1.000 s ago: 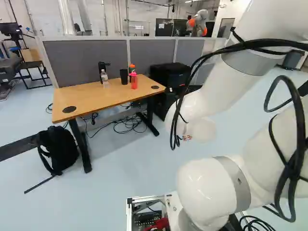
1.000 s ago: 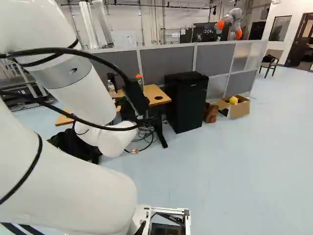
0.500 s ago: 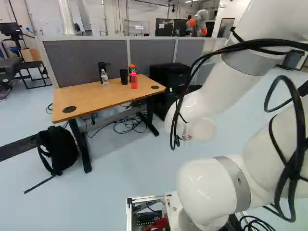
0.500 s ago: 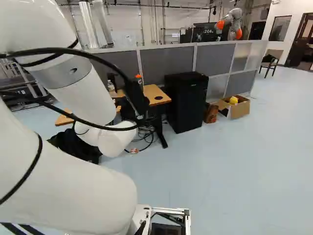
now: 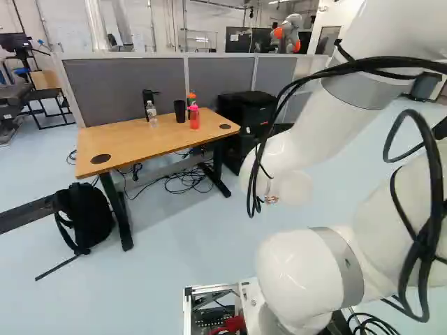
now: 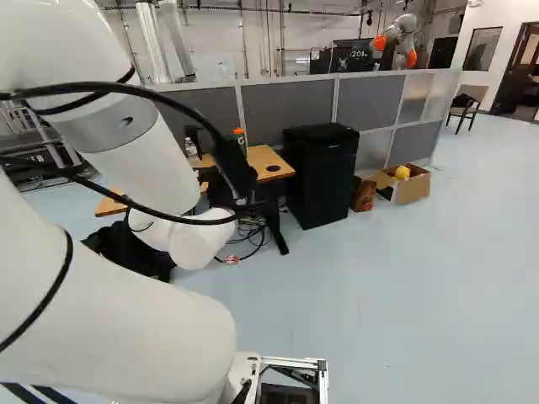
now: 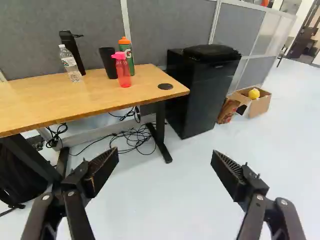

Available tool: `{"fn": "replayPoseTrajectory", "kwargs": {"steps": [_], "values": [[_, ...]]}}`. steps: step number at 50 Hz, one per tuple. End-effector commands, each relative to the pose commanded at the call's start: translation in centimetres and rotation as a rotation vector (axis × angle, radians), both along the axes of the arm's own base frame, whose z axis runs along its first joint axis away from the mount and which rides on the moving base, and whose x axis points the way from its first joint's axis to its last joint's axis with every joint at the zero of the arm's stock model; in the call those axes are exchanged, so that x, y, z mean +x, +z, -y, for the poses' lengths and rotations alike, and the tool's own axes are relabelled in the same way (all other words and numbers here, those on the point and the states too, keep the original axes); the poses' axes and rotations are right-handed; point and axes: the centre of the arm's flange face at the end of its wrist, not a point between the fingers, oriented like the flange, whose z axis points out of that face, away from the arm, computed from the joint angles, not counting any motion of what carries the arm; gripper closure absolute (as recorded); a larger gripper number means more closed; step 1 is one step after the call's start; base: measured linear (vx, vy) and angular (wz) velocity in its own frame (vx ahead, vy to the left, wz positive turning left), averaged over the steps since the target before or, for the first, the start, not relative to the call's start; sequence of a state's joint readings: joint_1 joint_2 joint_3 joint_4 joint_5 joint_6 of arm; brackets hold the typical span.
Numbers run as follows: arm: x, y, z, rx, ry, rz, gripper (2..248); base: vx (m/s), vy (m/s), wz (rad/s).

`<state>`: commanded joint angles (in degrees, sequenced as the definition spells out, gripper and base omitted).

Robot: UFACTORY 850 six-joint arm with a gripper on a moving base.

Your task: Pick up the green bottle from the table

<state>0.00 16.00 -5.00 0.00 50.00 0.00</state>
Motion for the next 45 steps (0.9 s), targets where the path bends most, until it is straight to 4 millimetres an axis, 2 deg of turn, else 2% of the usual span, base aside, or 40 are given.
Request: {"fn": "replayPoseTrajectory", "kwargs": {"steps": [16,33,45], "values": [[0.0,0.0,0.0,0.0,0.0,0.0,3,0.061,-0.013,0.007],[0.0,0.0,0.0,0.0,0.0,0.0,3,0.198,-0.083,0.007],[0.0,0.0,0.0,0.0,0.0,0.0,3,0.201,-0.058,0.193]]}}
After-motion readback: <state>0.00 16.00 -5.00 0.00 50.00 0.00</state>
